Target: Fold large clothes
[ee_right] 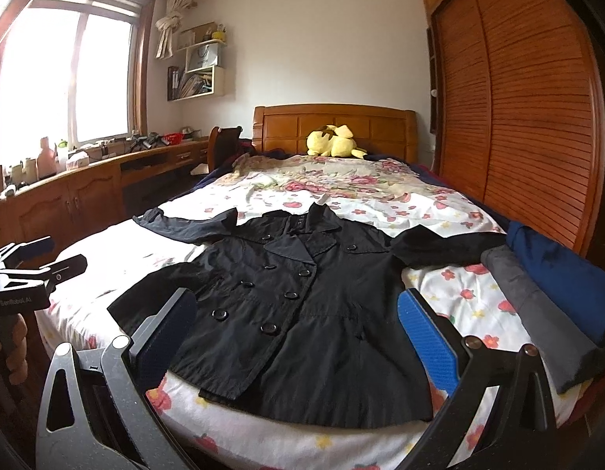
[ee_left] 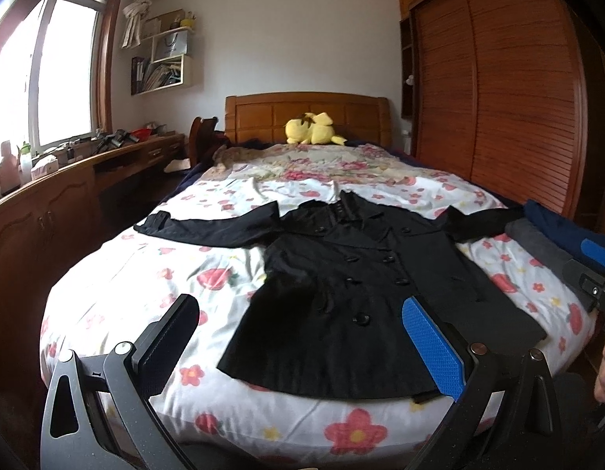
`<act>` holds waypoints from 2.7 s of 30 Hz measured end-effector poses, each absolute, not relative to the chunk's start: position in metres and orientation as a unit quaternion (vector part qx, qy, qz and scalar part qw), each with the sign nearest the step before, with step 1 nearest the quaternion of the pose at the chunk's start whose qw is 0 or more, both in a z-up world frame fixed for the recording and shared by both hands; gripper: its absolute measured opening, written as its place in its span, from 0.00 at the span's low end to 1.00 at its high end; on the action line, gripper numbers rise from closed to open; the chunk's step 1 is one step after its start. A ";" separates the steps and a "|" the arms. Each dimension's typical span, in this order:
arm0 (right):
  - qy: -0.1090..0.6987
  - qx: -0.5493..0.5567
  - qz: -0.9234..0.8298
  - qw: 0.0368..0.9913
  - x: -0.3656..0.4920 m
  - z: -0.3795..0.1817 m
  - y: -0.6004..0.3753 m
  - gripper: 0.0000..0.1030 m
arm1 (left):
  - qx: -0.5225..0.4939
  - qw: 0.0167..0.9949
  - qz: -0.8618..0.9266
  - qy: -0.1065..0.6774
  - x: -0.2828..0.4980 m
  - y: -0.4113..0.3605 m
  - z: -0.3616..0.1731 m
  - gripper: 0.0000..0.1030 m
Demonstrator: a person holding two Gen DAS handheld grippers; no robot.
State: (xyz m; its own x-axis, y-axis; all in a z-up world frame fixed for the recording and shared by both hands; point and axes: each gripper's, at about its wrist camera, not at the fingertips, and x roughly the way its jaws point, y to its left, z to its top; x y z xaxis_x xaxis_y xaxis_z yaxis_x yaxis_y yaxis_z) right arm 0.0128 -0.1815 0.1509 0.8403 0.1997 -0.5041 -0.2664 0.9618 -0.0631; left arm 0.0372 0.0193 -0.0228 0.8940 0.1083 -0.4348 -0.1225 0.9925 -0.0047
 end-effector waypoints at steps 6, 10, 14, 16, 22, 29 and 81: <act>0.276 -0.073 0.146 0.947 0.054 0.134 -0.178 1.00 | -0.012 0.966 0.074 0.246 0.058 0.030 -0.034 1.00; 0.283 -0.080 0.161 0.942 0.077 0.125 -0.171 1.00 | -0.021 0.963 0.079 0.256 0.068 0.033 -0.038 1.00; 0.291 -0.077 0.177 0.937 0.096 0.113 -0.167 1.00 | -0.025 0.960 0.088 0.264 0.079 0.036 -0.042 1.00; 0.294 -0.071 0.190 0.934 0.105 0.105 -0.162 1.00 | -0.023 0.958 0.095 0.270 0.087 0.039 -0.047 1.00; 0.299 -0.073 0.221 0.925 0.134 0.082 -0.145 1.00 | -0.014 0.949 0.114 0.295 0.104 0.038 -0.048 1.00; 0.320 -0.062 0.270 0.906 0.187 0.048 -0.115 1.00 | -0.020 0.940 0.131 0.315 0.125 0.047 -0.045 1.00; 0.403 -0.065 0.286 0.867 0.255 -0.036 -0.081 1.00 | -0.273 0.863 0.169 0.390 0.481 0.307 -0.154 0.63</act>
State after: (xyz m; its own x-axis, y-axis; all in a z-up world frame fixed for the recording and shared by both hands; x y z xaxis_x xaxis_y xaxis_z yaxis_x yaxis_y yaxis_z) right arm 0.2551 -0.0815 -0.0358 0.5124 0.4435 -0.7354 -0.5475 0.8284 0.1182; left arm 0.4811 0.3067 -0.1539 0.6383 0.0785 -0.7658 -0.5042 0.7943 -0.3389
